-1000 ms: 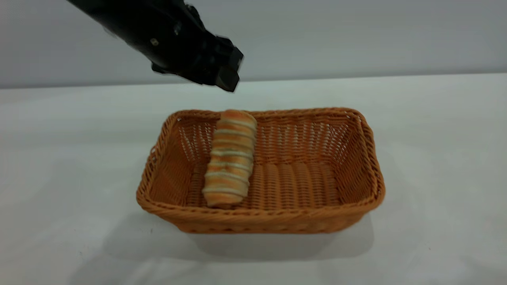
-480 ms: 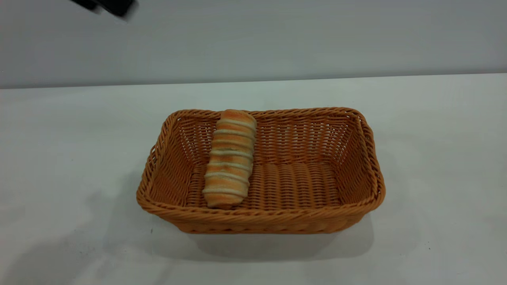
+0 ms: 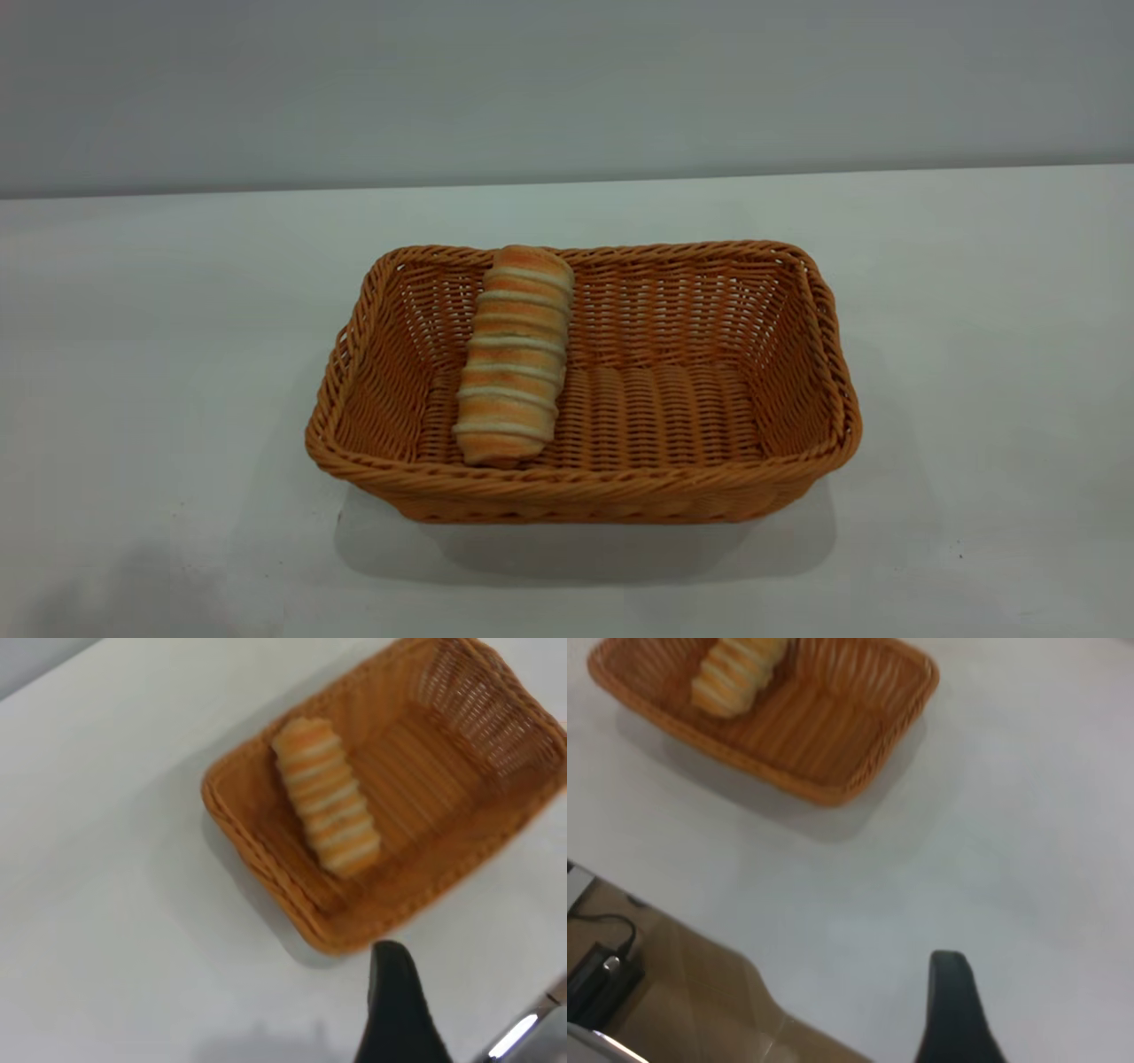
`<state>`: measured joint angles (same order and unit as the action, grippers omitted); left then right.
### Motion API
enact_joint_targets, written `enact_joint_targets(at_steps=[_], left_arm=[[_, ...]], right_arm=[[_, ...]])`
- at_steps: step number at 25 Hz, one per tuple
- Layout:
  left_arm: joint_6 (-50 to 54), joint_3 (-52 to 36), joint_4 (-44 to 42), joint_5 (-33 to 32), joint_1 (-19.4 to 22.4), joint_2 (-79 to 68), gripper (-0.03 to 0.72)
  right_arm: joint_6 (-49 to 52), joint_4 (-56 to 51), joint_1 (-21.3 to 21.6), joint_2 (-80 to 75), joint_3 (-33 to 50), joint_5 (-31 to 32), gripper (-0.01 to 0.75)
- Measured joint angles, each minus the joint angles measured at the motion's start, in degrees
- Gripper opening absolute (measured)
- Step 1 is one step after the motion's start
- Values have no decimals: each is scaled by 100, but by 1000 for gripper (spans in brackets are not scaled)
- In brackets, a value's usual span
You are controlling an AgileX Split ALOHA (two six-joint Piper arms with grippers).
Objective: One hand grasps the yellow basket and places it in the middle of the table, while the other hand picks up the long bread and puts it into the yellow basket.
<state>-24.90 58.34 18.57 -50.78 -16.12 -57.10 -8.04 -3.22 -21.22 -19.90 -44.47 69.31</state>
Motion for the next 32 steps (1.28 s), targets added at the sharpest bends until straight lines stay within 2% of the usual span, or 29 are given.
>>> enact_joint_targets(at_steps=[5,12,21,27,32], left_arm=[[83,-667,-5,-464,0,1272,514],[87,-1727,-11,-671,0,2904,514],[144,-2520,-64,-710,0,3919,514],[580,-2706,-663,-1272,0,3962,514],[1050,-2706,-936,-1499,0,3967,514]], right_arm=[[91,0,0,731,760,-197,535],[195,93,0,1496,1541,-465,535],[300,115,0,1695,1706,-458,535],[337,122,0,1713,1744,-442,535],[368,126,0,1713,1744,-442,535]])
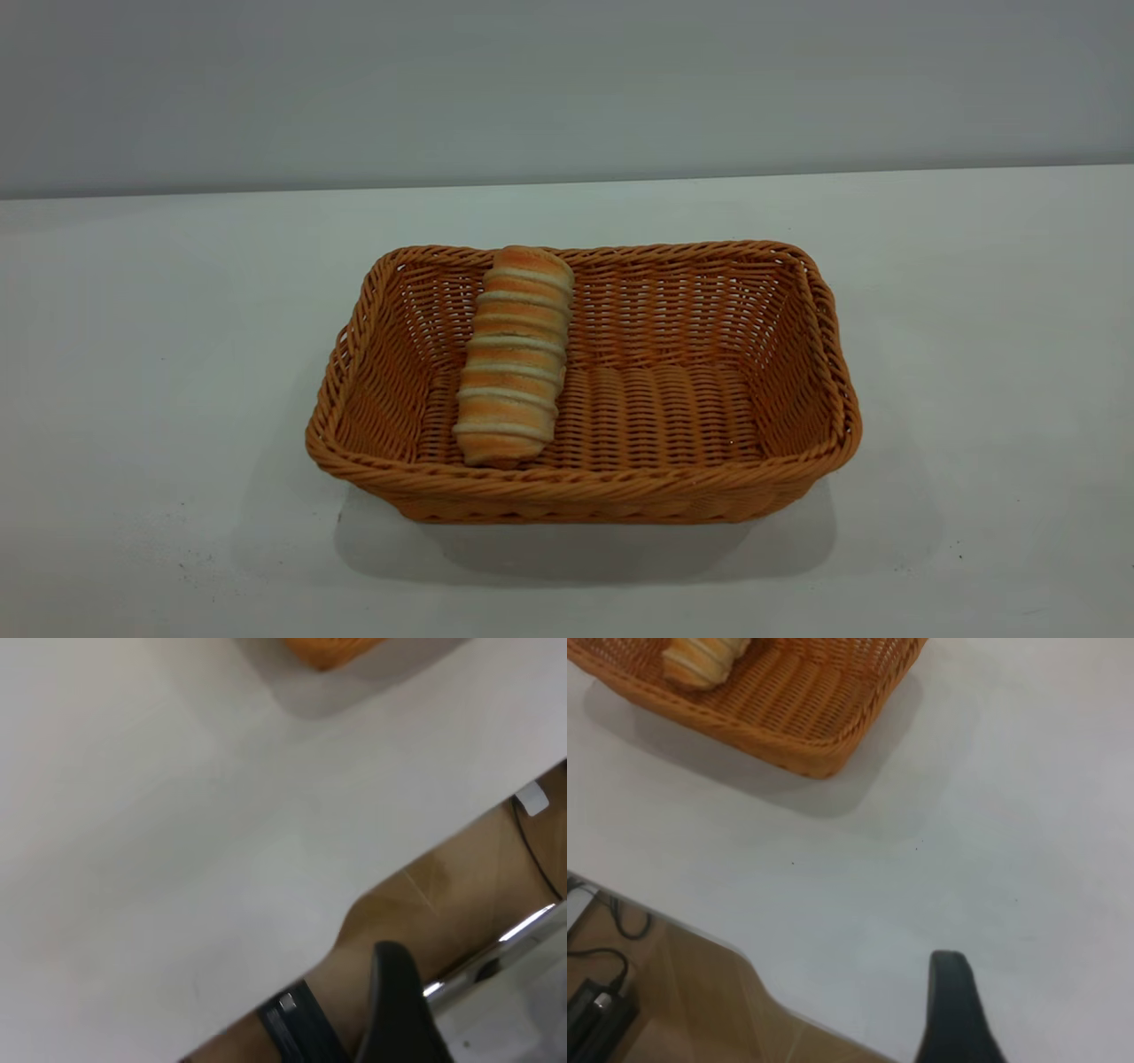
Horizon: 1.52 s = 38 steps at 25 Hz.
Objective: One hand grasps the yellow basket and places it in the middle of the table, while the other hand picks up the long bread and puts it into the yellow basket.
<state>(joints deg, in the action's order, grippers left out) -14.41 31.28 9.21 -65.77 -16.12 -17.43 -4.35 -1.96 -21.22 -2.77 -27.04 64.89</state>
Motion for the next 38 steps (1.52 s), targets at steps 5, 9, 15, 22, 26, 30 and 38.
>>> enact_joint_targets(at_steps=[5,9,15,22,26,30,38], left_arm=[[78,-35,-85,-34,0,0,514],[127,-277,-160,3,0,0,514],[179,-304,-230,61,0,0,514],[190,-304,-235,86,0,0,514],[190,-304,-235,92,0,0,513],[190,-304,-235,91,0,0,513],[190,-304,-230,91,169,349,513]], right_arm=[[5,2,0,0,0,0,535],[19,2,0,0,0,0,535],[29,7,0,0,0,0,535],[34,7,0,0,0,0,536],[34,7,0,0,0,0,535],[34,7,0,0,0,0,535],[34,7,566,0,0,0,535]])
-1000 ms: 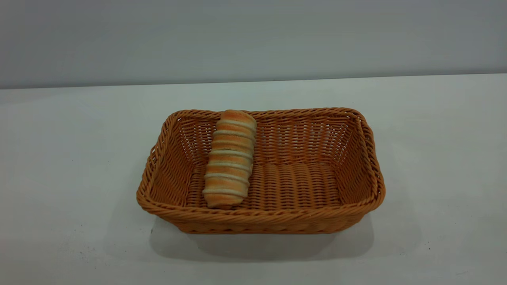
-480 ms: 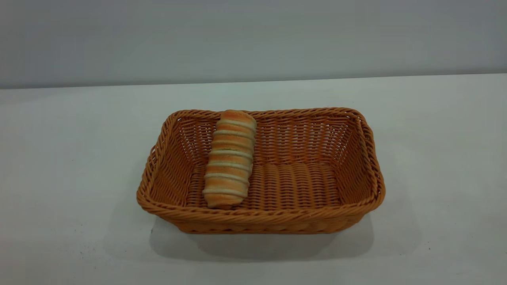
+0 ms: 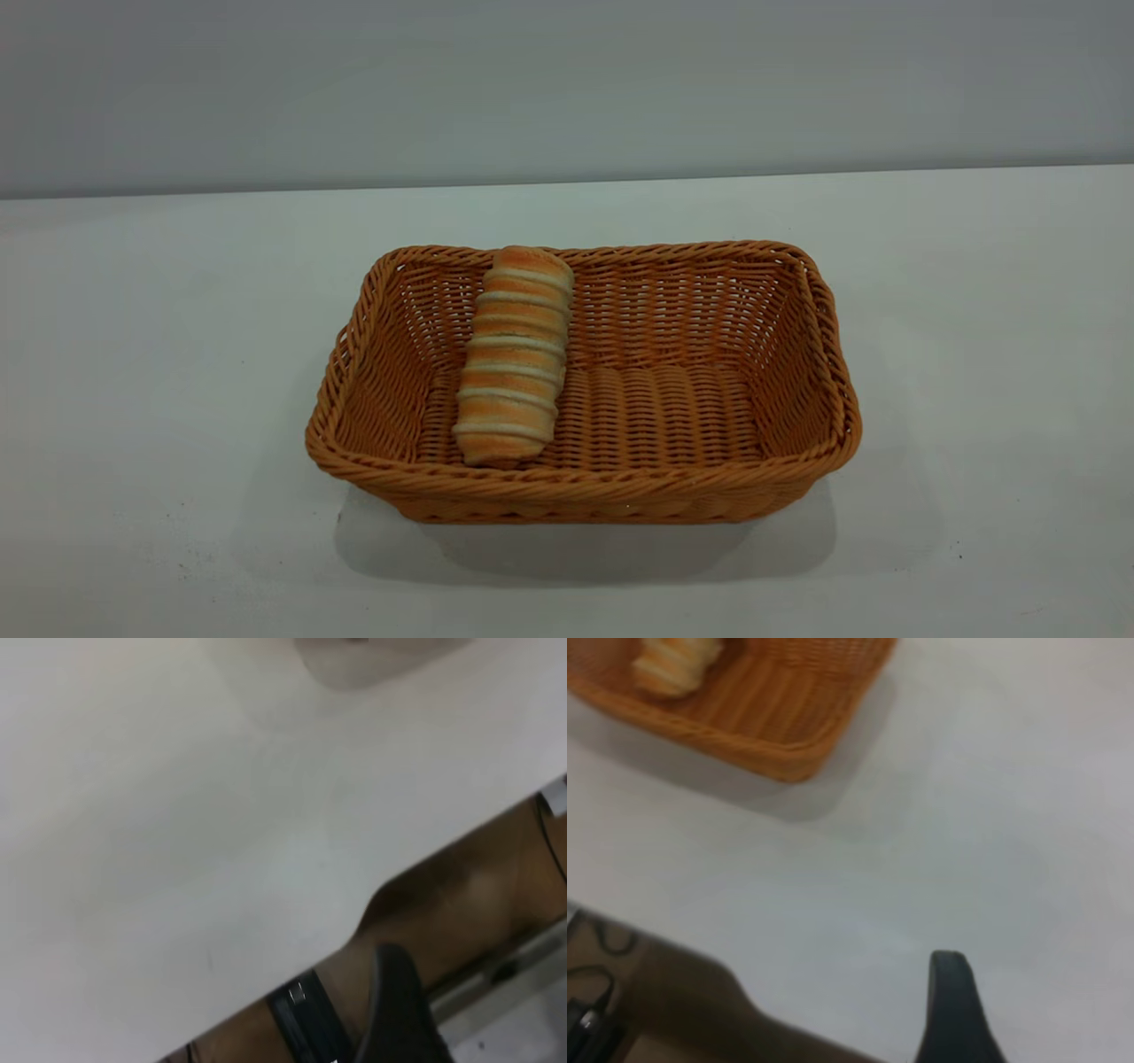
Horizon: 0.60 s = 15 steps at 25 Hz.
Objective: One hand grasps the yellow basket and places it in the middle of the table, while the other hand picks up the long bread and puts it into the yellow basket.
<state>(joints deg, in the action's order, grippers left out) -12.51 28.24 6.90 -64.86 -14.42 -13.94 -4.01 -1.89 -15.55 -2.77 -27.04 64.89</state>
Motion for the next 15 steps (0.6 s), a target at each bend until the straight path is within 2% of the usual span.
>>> enact_joint_targets(at_steps=[8,11,15], left_arm=[[0,0,0,-23,941,969,513],[0,0,5,-43,1167,1157,513],[2,0,5,-48,1255,1400,513]], right_arm=[[5,0,1259,365,0,12,535],[5,0,1521,370,0,17,535],[5,0,1602,370,0,17,535]])
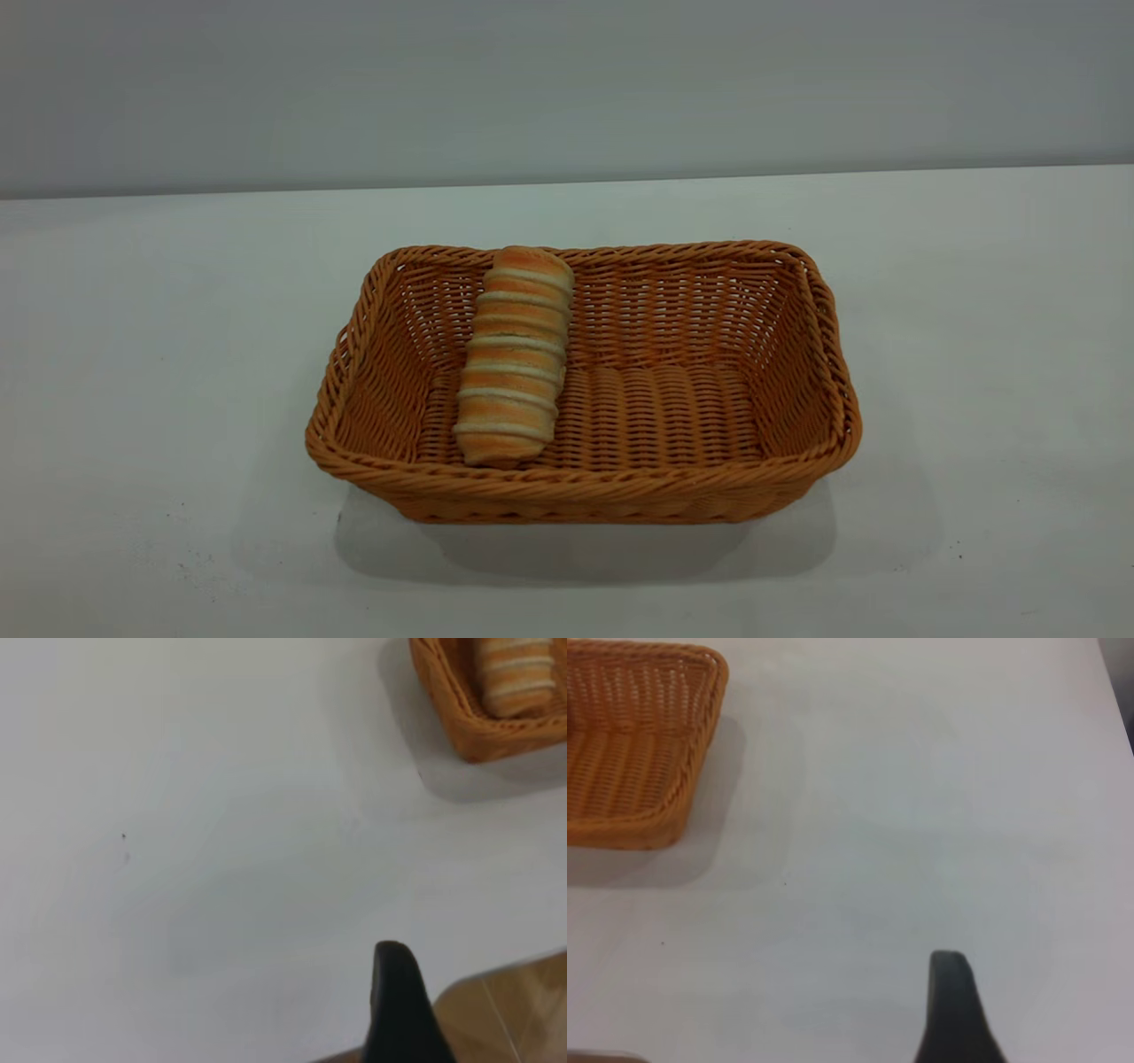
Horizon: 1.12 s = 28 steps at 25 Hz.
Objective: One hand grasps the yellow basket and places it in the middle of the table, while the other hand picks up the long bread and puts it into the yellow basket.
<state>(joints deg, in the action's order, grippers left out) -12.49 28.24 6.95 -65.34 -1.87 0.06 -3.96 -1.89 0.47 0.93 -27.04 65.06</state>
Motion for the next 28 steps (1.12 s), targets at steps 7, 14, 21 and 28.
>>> enact_joint_targets(at_steps=[7,14,21,28], left_arm=[[5,0,0,-27,0,122,513],[5,0,1,-27,0,122,513],[5,0,6,-33,0,122,513],[5,0,6,-33,0,122,513]], right_arm=[[0,0,5,1,0,0,535],[0,0,-26,1,0,0,535],[0,0,-330,1,0,0,535],[0,0,-225,1,0,0,535]])
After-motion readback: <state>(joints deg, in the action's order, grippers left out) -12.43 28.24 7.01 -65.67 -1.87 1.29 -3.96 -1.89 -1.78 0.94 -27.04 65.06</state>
